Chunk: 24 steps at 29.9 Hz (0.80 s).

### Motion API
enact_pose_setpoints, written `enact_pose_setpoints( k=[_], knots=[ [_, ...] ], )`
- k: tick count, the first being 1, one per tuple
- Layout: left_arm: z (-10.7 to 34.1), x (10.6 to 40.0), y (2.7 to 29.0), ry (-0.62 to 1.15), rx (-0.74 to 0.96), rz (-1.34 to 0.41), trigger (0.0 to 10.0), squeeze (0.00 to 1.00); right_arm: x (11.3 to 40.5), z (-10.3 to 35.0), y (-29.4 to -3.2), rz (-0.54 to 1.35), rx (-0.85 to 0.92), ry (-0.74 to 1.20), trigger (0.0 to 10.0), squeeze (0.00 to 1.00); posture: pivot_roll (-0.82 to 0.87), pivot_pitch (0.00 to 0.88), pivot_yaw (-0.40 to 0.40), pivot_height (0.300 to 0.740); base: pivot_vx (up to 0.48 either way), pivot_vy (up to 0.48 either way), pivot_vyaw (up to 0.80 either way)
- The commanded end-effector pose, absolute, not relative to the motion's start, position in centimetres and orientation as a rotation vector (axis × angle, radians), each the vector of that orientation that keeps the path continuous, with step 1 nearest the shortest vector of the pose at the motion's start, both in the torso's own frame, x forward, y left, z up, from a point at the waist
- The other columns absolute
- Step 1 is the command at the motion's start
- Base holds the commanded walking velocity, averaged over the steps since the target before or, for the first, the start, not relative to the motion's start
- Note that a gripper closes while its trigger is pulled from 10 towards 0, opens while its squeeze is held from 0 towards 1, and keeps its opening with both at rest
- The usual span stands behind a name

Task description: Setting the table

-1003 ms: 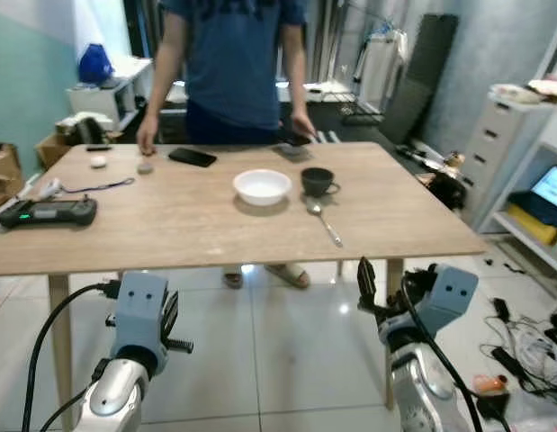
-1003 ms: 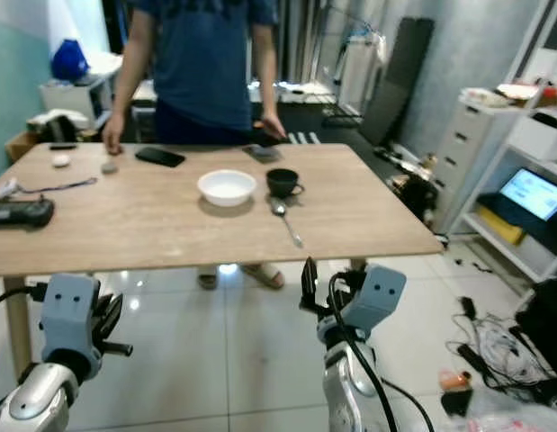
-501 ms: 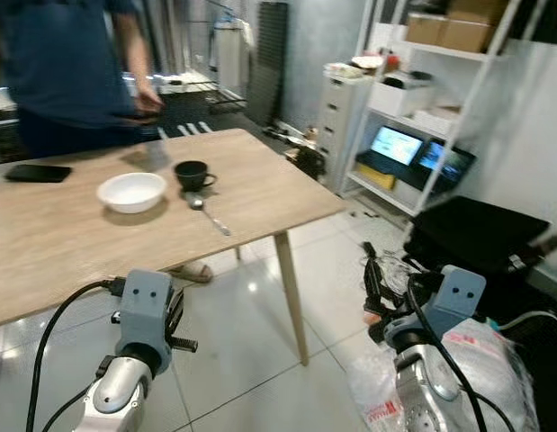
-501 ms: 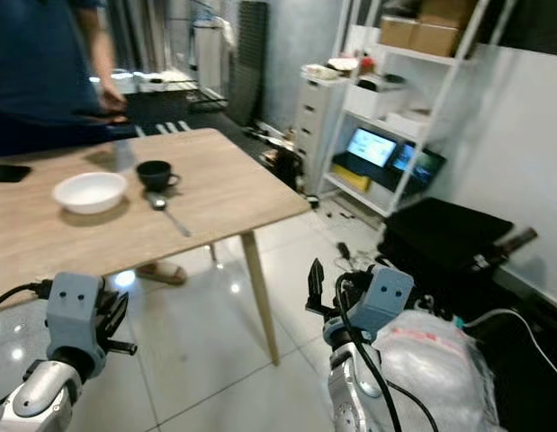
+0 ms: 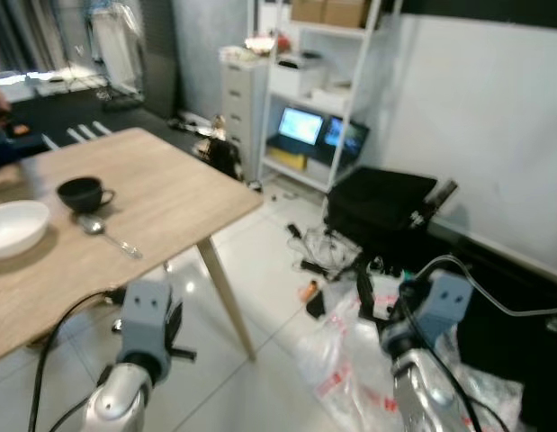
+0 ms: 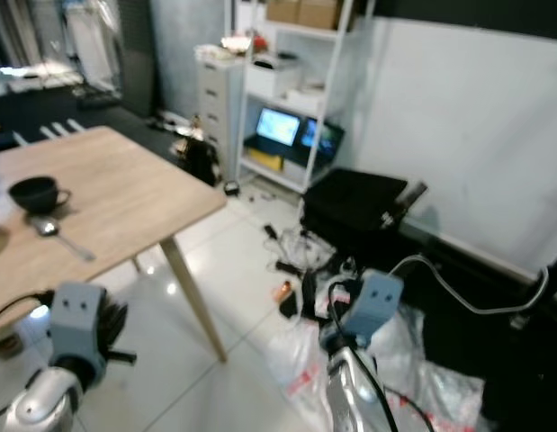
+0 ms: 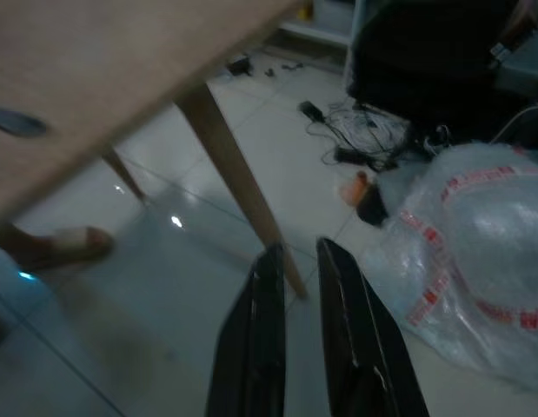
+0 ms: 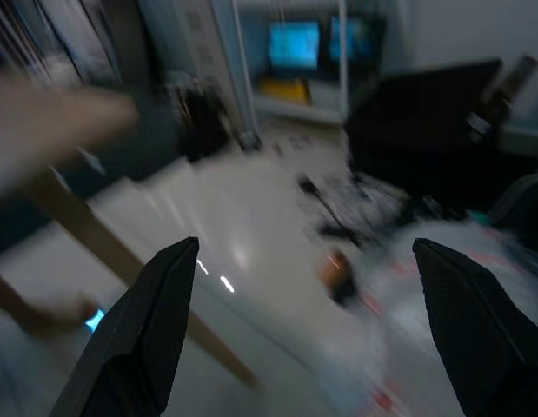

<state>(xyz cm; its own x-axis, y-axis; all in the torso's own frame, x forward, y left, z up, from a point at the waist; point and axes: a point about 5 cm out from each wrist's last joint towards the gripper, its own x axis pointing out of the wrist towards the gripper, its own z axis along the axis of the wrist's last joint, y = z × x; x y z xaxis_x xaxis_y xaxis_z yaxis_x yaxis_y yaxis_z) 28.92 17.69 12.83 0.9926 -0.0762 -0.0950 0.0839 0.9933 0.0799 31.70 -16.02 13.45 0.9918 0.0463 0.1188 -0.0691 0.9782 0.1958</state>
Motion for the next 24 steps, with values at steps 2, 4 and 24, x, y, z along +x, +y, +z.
enact_pose_setpoints(
  k=[2, 4, 24],
  knots=[
    [7.8, 27.4, 19.3, 0.28, 0.116, -0.075, 10.0, 0.0, 30.3, 7.7, -16.1, 0.09, 0.109, 0.109, 10.0, 0.0, 0.06, 0.096, 0.03, 0.74, 0.0, 0.0, -0.8],
    [5.9, 26.6, 20.0, 0.351, 0.124, -0.068, 10.0, 0.0, 29.6, 5.6, -16.7, 0.078, 0.077, 0.192, 10.0, 0.0, 0.06, 0.097, 0.026, 0.74, 0.0, 0.0, -0.8],
    [-4.0, 19.3, 23.9, 0.718, 0.086, 0.054, 10.0, 0.0, 20.5, -6.1, -19.5, 0.001, 0.008, 0.736, 10.0, 0.0, 0.06, 0.085, 0.006, 0.74, 0.0, 0.0, -0.79]
  ],
)
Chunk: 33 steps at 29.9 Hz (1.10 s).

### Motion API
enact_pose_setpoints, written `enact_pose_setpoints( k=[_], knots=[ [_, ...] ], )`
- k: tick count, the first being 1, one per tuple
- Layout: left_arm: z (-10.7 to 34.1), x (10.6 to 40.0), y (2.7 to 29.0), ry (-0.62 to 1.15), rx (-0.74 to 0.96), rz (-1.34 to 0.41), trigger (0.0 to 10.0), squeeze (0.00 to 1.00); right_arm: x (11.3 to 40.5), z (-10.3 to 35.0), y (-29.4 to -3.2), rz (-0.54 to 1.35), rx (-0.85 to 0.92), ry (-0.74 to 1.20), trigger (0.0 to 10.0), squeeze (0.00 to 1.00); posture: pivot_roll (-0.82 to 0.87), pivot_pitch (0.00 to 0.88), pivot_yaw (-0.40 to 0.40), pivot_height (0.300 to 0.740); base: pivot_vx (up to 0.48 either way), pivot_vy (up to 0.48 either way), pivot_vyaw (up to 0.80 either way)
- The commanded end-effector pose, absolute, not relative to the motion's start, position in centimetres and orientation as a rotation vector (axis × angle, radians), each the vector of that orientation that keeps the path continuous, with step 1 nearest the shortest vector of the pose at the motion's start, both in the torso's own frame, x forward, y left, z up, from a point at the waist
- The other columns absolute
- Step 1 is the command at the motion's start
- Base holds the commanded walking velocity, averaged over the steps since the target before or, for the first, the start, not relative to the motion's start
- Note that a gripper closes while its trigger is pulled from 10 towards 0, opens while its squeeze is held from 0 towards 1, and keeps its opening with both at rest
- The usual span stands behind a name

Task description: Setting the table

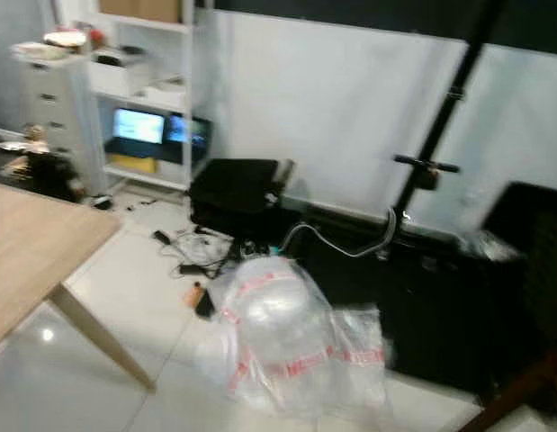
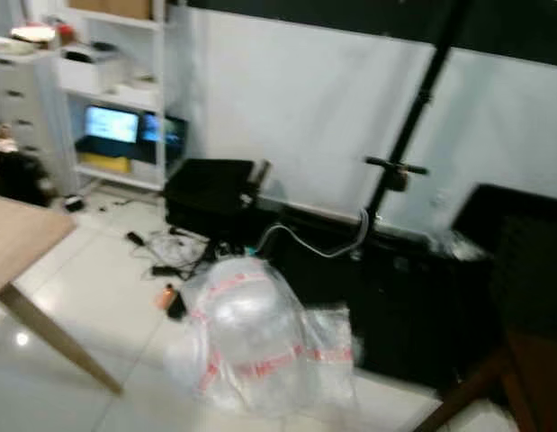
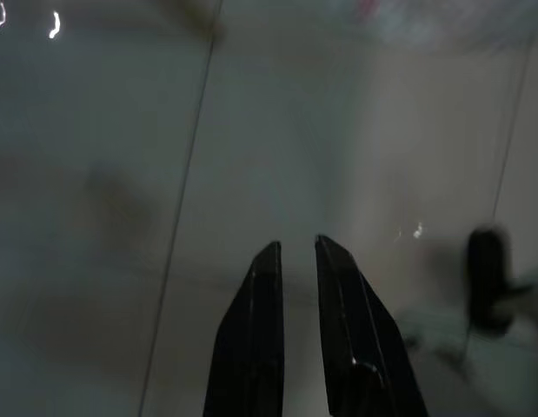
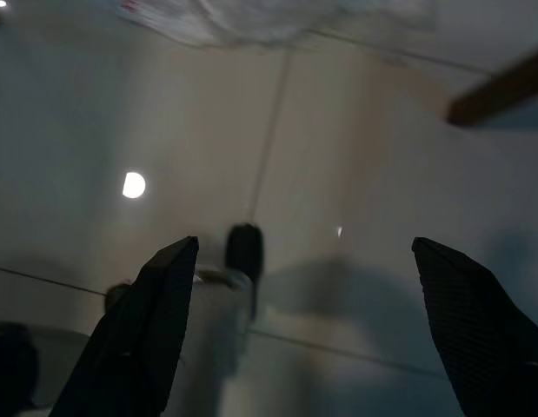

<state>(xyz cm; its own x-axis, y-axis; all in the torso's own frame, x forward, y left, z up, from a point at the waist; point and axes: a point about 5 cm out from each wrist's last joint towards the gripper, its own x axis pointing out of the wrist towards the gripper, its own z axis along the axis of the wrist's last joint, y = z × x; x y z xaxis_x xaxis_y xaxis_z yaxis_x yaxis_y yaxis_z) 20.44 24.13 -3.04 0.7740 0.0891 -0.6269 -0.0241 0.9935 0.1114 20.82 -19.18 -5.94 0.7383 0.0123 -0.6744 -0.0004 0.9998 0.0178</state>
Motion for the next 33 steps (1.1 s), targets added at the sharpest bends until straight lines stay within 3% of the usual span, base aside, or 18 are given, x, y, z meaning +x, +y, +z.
enact_pose_setpoints(
  k=[1, 23, 29, 33],
  knots=[
    [-4.0, 19.3, 23.9, 0.716, 0.085, 0.054, 10.0, 0.0, 20.6, -6.0, -19.5, 0.001, 0.01, 0.729, 10.0, 0.0, 0.06, 0.085, 0.006, 0.74, 0.0, 0.0, -0.79],
    [-4.4, 20.1, 24.0, 0.665, 0.099, 0.033, 10.0, 0.0, 22.2, -5.2, -18.8, 0.002, 0.036, 0.644, 10.0, 0.0, 0.05, 0.09, 0.017, 0.74, 0.0, 0.0, -0.79],
    [-3.9, 20.7, 24.3, 0.619, 0.108, 0.043, 10.0, 0.0, 24.6, -2.9, -18.0, 0.043, 0.026, 0.476, 10.0, 0.0, 0.05, 0.095, 0.022, 0.74, 0.0, 0.0, -0.79],
    [0.3, 24.1, 24.6, 0.404, 0.128, 0.052, 10.0, 0.0, 27.9, 2.3, -17.8, 0.044, 0.008, 0.196, 10.0, 0.0, 0.05, 0.101, 0.023, 0.74, 0.0, 0.0, -0.78]
  ],
)
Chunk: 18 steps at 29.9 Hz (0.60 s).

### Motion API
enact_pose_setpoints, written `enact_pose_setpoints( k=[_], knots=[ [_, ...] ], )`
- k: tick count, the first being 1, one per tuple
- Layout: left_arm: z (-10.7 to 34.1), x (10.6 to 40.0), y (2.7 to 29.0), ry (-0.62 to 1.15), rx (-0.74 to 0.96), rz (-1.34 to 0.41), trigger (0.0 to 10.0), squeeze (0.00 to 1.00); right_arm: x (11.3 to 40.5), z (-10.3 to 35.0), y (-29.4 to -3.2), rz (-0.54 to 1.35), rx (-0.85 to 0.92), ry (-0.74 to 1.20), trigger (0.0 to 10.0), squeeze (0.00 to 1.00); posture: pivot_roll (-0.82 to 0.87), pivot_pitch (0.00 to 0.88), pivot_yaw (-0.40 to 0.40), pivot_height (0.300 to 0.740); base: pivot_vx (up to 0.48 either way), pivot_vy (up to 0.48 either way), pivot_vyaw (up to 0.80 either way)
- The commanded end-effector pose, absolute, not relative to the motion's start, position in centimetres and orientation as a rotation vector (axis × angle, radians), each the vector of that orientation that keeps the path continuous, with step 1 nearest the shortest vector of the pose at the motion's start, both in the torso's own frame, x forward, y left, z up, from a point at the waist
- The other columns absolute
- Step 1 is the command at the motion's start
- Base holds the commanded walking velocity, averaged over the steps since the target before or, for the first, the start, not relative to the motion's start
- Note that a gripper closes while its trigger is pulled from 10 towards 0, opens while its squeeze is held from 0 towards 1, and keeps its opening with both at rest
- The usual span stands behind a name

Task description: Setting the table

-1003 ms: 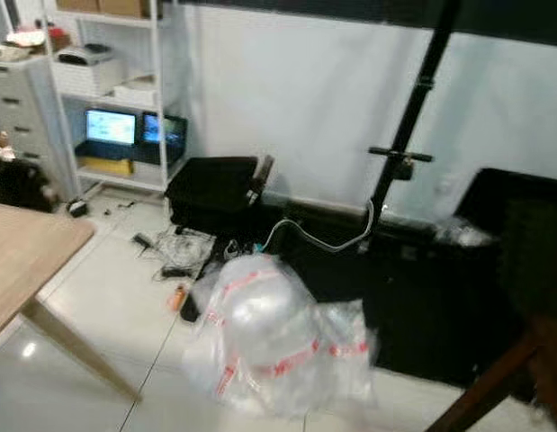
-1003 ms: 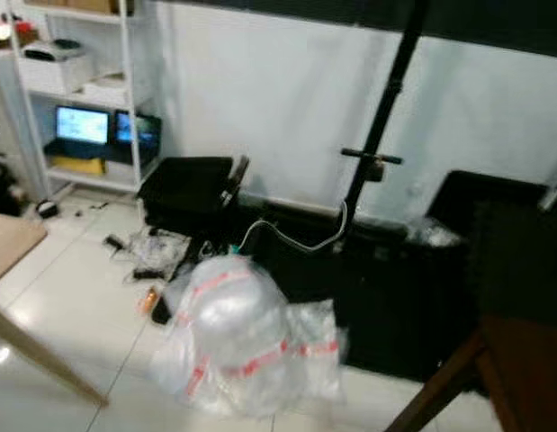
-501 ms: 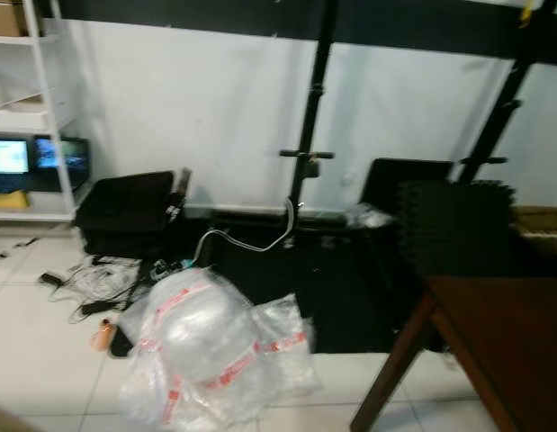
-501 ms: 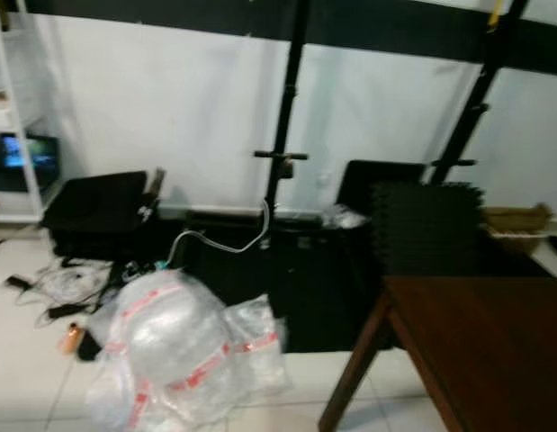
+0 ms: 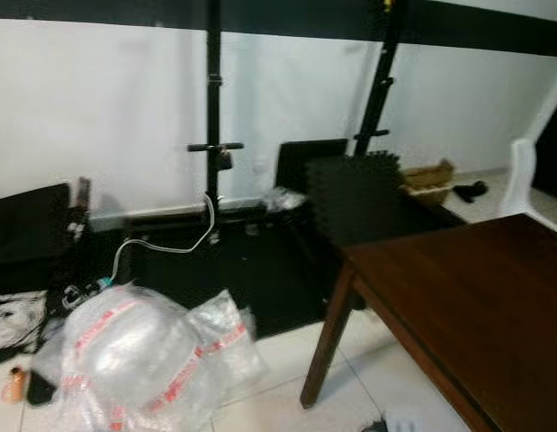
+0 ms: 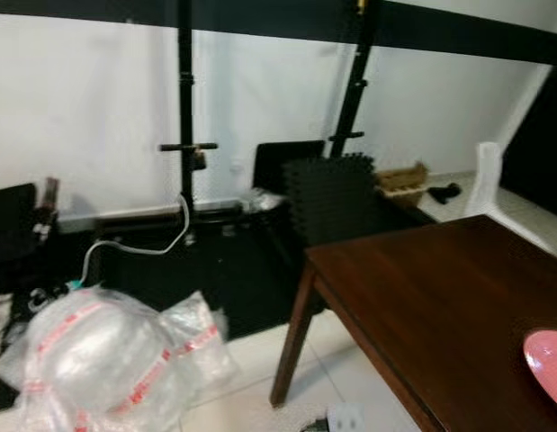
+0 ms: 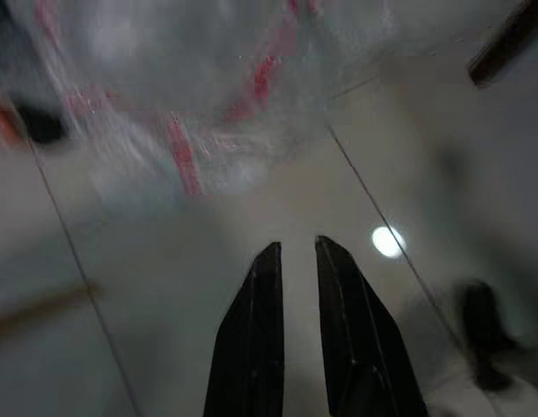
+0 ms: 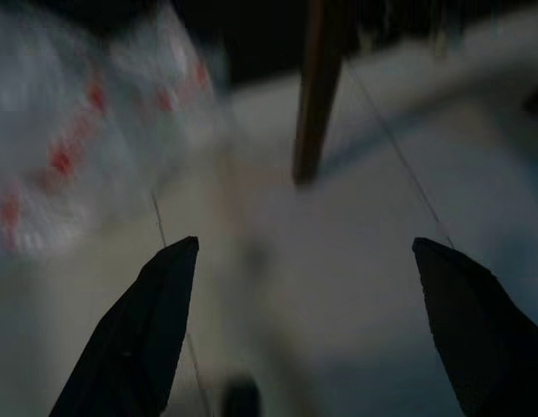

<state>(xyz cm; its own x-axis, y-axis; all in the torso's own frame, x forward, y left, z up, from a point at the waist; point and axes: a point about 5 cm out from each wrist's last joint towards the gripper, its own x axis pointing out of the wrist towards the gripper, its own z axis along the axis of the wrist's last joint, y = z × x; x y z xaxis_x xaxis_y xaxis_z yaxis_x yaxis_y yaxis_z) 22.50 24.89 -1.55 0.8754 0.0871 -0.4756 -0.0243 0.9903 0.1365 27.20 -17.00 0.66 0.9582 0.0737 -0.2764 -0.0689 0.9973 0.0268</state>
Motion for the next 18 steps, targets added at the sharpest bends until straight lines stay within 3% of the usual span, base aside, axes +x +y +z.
enact_pose_setpoints(
  k=[1, 6, 9, 18],
  knots=[
    [1.4, 24.7, 24.6, 0.358, 0.122, 0.057, 10.0, 0.0, 28.4, 3.3, -17.8, 0.038, 0.006, 0.15, 10.0, 0.0, 0.04, 0.101, 0.023, 0.74, 0.0, 0.0, -0.79],
    [7.0, 28.0, 23.7, 0.141, 0.037, 0.049, 10.0, 0.0, 30.2, 9.0, -18.1, 0.01, 0.002, -0.077, 10.0, 0.0, 0.04, 0.1, 0.028, 0.74, 0.0, 0.0, -0.78],
    [12.2, 30.4, 21.7, -0.037, 0.012, -0.013, 10.0, 0.0, 30.9, 13.5, -18.2, 0.007, -0.015, -0.236, 10.0, 0.0, 0.03, 0.099, 0.038, 0.74, 0.0, 0.0, -0.79],
    [15.8, 31.2, 18.3, -0.136, 0.002, -0.172, 10.0, 0.0, 30.3, 16.2, -20.2, -0.113, 0.008, -0.308, 10.0, 0.0, 0.01, 0.105, 0.049, 0.74, 0.0, 0.0, -0.79]
  ],
)
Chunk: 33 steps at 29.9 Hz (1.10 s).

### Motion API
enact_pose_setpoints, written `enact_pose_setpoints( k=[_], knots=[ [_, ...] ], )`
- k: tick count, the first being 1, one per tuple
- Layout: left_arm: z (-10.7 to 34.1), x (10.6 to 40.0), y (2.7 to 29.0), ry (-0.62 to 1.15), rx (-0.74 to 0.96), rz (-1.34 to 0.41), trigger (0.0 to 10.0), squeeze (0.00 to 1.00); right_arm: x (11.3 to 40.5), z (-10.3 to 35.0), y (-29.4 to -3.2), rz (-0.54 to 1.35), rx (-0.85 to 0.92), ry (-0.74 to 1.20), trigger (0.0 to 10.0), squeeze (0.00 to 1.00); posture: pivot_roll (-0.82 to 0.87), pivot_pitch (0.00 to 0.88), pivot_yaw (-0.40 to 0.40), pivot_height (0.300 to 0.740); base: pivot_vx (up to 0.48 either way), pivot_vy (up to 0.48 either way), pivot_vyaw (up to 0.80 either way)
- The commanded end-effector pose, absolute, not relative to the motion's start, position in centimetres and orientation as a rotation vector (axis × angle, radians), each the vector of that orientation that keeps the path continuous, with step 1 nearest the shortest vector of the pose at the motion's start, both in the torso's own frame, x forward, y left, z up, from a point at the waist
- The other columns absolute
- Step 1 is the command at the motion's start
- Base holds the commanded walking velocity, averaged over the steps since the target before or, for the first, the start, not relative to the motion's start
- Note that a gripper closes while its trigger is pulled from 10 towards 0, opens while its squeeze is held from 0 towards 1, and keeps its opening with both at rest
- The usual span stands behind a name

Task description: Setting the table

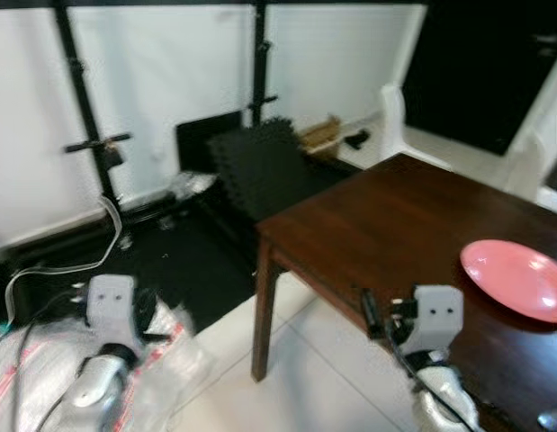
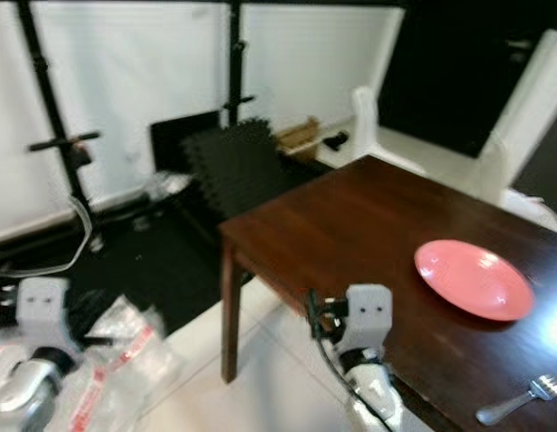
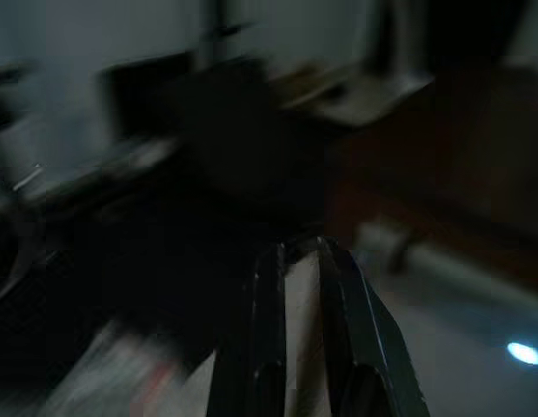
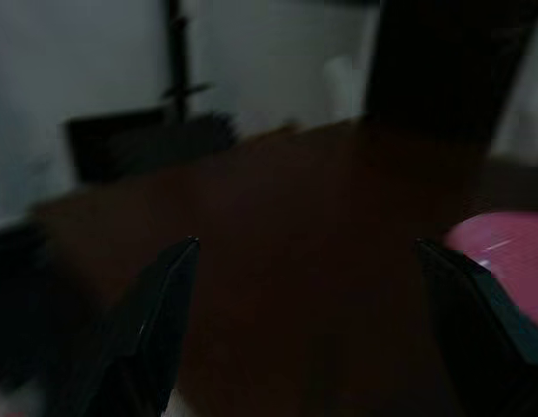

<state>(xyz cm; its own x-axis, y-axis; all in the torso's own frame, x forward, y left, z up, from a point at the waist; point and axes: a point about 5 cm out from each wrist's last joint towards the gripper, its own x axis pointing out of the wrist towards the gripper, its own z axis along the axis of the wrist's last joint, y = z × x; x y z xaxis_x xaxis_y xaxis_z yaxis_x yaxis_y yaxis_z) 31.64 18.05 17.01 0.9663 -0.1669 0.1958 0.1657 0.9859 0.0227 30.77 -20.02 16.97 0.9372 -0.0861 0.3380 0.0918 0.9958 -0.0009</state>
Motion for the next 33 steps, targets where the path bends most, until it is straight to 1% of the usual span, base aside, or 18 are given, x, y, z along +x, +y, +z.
enact_pose_setpoints(
  k=[1, 3, 5, 7, 21, 33],
  knots=[
    [15.8, 31.2, 18.3, -0.136, 0.002, -0.172, 10.0, 0.0, 30.3, 16.2, -20.2, -0.113, 0.008, -0.308, 10.0, 0.0, 0.01, 0.105, 0.049, 0.74, 0.0, 0.0, -0.79],
    [15.9, 30.9, 17.9, -0.128, -0.003, -0.193, 10.0, 0.0, 30.1, 16.1, -20.6, -0.139, 0.018, -0.292, 10.0, 0.0, 0.01, 0.106, 0.051, 0.74, 0.0, 0.0, -0.79],
    [15.7, 30.4, 17.4, -0.103, -0.012, -0.212, 10.0, 0.0, 29.7, 15.9, -21.7, -0.207, 0.037, -0.266, 10.0, 0.0, 0.01, 0.107, 0.052, 0.74, 0.0, 0.0, -0.79],
    [15.6, 30.2, 17.2, -0.09, -0.015, -0.217, 10.0, 0.0, 29.6, 16.1, -21.9, -0.222, 0.035, -0.261, 10.0, 0.0, 0.01, 0.108, 0.05, 0.74, 0.0, 0.0, -0.79],
    [15.9, 29.6, 16.6, -0.054, -0.051, -0.234, 10.0, 0.0, 29.1, 16.4, -21.9, -0.243, 0.03, -0.221, 10.0, 0.0, 0.0, 0.114, 0.052, 0.74, 0.0, 0.0, -0.79],
    [16.4, 29.6, 16.4, -0.059, -0.069, -0.239, 10.0, 0.0, 29.0, 16.2, -21.9, -0.256, 0.039, -0.194, 10.0, 0.0, 0.0, 0.126, 0.053, 0.74, 0.0, 0.0, -0.79]
  ],
)
